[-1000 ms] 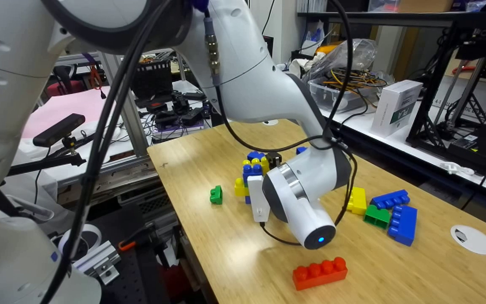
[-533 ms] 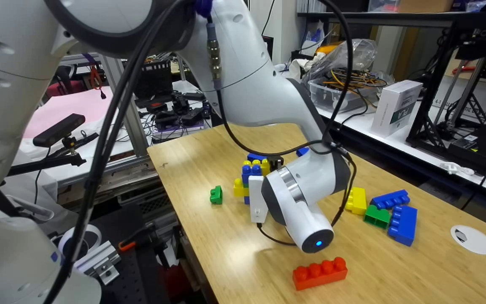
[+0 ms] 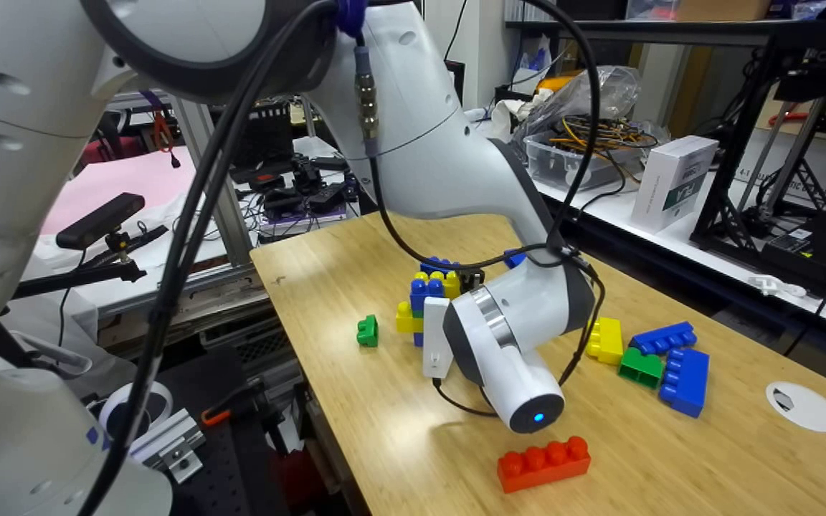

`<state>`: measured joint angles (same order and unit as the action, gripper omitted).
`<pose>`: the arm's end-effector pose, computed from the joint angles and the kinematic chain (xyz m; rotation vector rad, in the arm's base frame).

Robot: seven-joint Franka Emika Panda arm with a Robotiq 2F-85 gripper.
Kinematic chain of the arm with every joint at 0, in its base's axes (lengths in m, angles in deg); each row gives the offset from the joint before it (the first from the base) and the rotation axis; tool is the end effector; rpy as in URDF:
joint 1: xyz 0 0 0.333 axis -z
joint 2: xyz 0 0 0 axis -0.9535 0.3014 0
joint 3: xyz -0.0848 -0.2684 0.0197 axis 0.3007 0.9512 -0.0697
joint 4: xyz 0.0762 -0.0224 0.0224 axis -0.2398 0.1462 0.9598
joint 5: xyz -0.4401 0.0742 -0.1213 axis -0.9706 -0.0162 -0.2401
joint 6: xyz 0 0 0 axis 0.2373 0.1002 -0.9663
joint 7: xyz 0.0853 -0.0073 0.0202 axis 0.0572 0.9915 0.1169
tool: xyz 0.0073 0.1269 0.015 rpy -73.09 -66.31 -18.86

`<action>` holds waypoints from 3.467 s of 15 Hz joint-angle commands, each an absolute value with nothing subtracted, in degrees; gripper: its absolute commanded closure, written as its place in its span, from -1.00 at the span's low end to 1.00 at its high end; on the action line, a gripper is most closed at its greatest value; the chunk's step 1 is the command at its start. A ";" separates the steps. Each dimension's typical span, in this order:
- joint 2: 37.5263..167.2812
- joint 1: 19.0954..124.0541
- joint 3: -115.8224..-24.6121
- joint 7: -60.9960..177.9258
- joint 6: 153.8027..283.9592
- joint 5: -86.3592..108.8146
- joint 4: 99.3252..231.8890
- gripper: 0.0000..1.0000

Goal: Pick the yellow block and stack it on the green block

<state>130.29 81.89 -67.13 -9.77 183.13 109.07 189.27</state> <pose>0.5358 -0.0540 -0.0274 -1.7239 0.4309 -0.2062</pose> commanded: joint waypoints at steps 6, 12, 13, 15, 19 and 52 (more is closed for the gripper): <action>131.00 81.01 -66.49 -9.66 184.22 110.72 189.22 0.24; 130.91 80.86 -66.46 -10.15 184.15 110.33 189.24 0.24; 130.48 81.28 -66.46 -9.51 182.70 109.41 189.16 -0.26; 130.48 81.25 -66.47 -9.51 182.71 109.41 189.16 -0.26; 130.48 81.22 -66.47 -9.51 182.71 109.41 189.16 -0.26; 137.18 83.38 -65.61 -16.55 174.44 109.56 184.49 0.24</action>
<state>135.23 84.01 -66.69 -14.16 174.54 109.38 186.30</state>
